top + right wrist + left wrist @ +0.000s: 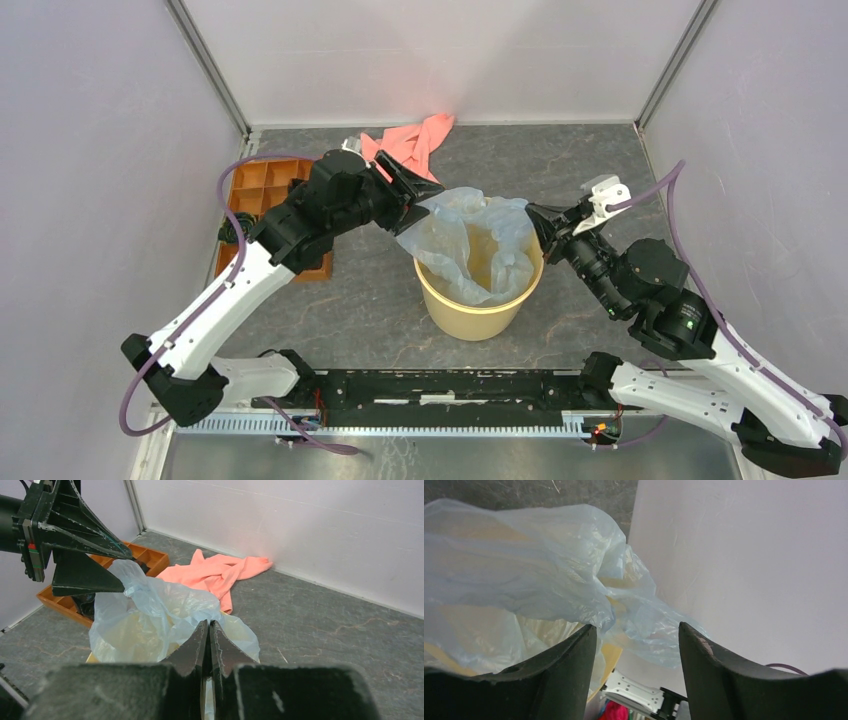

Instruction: Put the trash bags into the trash bin

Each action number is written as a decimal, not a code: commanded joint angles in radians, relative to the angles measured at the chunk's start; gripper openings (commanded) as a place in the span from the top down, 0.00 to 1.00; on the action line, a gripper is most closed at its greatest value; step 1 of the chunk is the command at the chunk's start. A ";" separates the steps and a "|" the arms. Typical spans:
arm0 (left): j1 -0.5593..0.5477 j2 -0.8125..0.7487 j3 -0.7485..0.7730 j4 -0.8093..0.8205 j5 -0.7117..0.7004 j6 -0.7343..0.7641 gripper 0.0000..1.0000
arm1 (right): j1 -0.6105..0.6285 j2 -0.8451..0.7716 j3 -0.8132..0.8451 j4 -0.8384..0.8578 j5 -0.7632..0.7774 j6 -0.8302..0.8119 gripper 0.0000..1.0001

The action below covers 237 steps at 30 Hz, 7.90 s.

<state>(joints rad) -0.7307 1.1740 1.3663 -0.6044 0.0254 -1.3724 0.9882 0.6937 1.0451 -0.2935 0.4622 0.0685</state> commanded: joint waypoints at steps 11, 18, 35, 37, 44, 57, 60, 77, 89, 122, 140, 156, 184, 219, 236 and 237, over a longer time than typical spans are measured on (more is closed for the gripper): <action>0.003 0.025 -0.007 -0.092 -0.059 0.079 0.34 | 0.003 -0.014 0.053 0.021 0.079 -0.043 0.91; 0.015 0.064 -0.035 0.056 -0.018 0.105 0.43 | 0.003 -0.005 0.047 0.010 0.091 -0.047 0.91; 0.080 -0.380 -0.371 0.308 0.430 0.264 0.98 | 0.003 -0.032 0.139 -0.191 0.570 -0.274 0.86; 0.080 -0.453 -0.417 0.292 0.484 0.286 0.98 | 0.003 -0.072 0.083 -0.164 0.575 -0.287 0.86; 0.080 -0.681 -0.597 0.099 0.508 0.407 0.98 | 0.003 -0.096 -0.020 -0.253 0.698 -0.179 0.89; 0.080 -0.577 -0.308 -0.461 -0.103 0.599 0.98 | 0.003 -0.029 0.095 -0.328 0.900 -0.288 0.86; 0.080 -0.513 -0.240 -0.454 -0.172 0.645 0.98 | 0.002 -0.016 0.072 -0.181 0.902 -0.415 0.86; 0.080 -0.367 -0.107 -0.385 0.031 0.693 0.79 | 0.000 0.140 0.537 -0.776 0.300 0.203 0.22; 0.080 -0.406 -0.098 -0.405 0.048 0.604 0.47 | 0.001 0.012 0.356 -0.656 -0.267 0.254 0.02; 0.079 -0.636 -0.632 0.222 0.146 -0.128 0.23 | 0.000 -0.128 -0.184 -0.208 0.163 0.928 0.25; 0.074 -0.574 -0.567 0.146 0.222 -0.014 0.98 | 0.001 -0.169 -0.098 -0.337 0.108 0.802 1.00; 0.074 -0.658 -0.648 0.109 0.511 0.108 0.98 | 0.001 -0.292 -0.108 -0.536 -0.171 0.760 0.99; 0.073 -0.497 -0.696 0.062 0.214 0.355 0.68 | 0.001 -0.328 -0.203 -0.577 0.031 0.517 0.53; 0.073 -0.396 -0.355 -0.163 -0.023 0.686 0.02 | 0.034 0.426 0.503 -0.607 -0.273 -0.372 0.02; 0.073 -0.341 -0.377 -0.110 -0.031 0.654 0.47 | 0.053 0.173 0.198 -0.678 0.440 0.025 0.18; 0.073 -0.339 -0.378 -0.104 -0.012 0.652 0.49 | 0.053 0.159 0.195 -0.691 0.494 0.053 0.20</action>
<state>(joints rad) -0.6567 0.8379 1.0004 -0.7757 -0.0246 -0.7200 1.0401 0.9199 1.2335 -0.9649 0.6731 -0.0582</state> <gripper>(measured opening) 0.550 0.825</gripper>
